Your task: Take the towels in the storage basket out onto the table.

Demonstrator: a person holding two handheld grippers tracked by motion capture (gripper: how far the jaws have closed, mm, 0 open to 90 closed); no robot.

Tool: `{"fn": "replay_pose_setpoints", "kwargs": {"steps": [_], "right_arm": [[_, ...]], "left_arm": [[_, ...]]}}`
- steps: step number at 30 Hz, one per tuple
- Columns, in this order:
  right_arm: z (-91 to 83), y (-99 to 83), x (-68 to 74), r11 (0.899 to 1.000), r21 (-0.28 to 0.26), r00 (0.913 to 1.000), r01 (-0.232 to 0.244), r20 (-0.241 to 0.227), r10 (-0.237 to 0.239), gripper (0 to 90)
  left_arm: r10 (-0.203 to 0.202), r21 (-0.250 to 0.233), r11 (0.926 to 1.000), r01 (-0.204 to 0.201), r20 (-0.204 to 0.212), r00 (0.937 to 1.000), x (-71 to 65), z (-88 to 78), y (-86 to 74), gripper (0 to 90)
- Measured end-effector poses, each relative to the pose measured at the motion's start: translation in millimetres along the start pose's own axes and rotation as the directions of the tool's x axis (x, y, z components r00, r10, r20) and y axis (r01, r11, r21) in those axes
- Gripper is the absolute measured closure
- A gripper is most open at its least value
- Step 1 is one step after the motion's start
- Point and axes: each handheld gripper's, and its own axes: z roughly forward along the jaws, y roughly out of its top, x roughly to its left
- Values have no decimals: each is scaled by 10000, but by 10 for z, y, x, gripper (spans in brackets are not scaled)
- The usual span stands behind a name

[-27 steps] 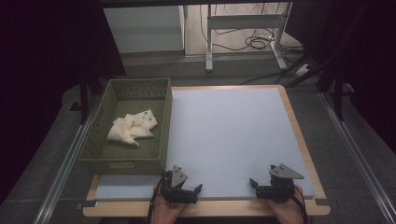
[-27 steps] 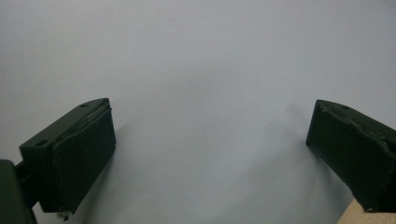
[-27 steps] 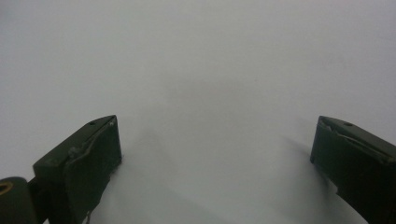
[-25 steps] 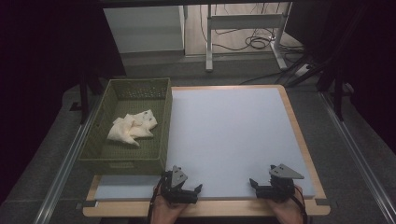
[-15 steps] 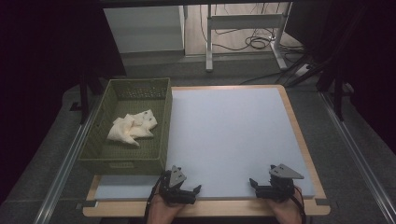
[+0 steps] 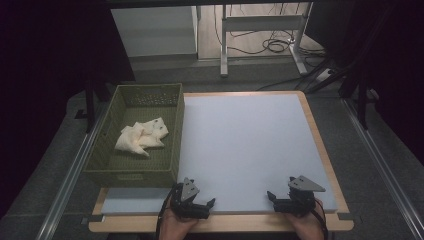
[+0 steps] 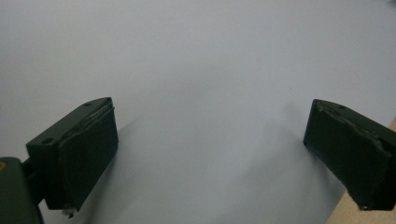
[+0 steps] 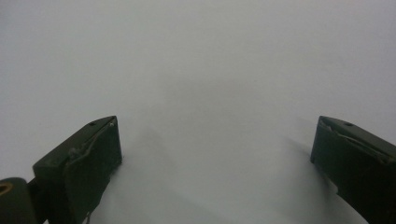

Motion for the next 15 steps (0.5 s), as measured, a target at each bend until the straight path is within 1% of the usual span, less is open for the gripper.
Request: {"fn": "replay_pose_setpoints", "kwargs": {"steps": [3, 4, 6, 7, 11, 13, 14, 15], "right_arm": [[0, 0, 0, 10000, -1, 10000, 1, 0, -1, 18], [0, 0, 0, 10000, 2, 10000, 3, -3, -3, 18], [0, 0, 0, 10000, 3, 10000, 8, -5, -8, 18], [0, 0, 0, 10000, 3, 10000, 8, -5, -8, 18], [0, 0, 0, 10000, 6, 10000, 9, -5, -9, 18], [0, 0, 0, 10000, 6, 10000, 9, -4, -9, 18], [1, 0, 0, 10000, 6, 10000, 8, -4, -8, 17], [0, 1, 0, 10000, 6, 10000, 10, -7, -10, 18]], "left_arm": [[-7, 69, 10000, 6, 76, 10000, 1, -5, 13, 44], [8, 143, 9999, -11, 166, 9999, -1, -8, 25, 44], [-10, 137, 9999, 5, 384, 9993, -14, -23, 52, 51], [-10, 137, 9999, 5, 384, 9993, -14, -23, 52, 51], [142, 238, 9996, -155, 525, 9985, -36, -32, 102, 51], [235, 338, 9991, -255, 582, 9980, -35, -42, 146, 51], [284, 367, 9988, -308, 642, 9975, -33, -60, 202, 51], [284, 367, 9988, -308, 642, 9975, -33, -60, 202, 51]]}}
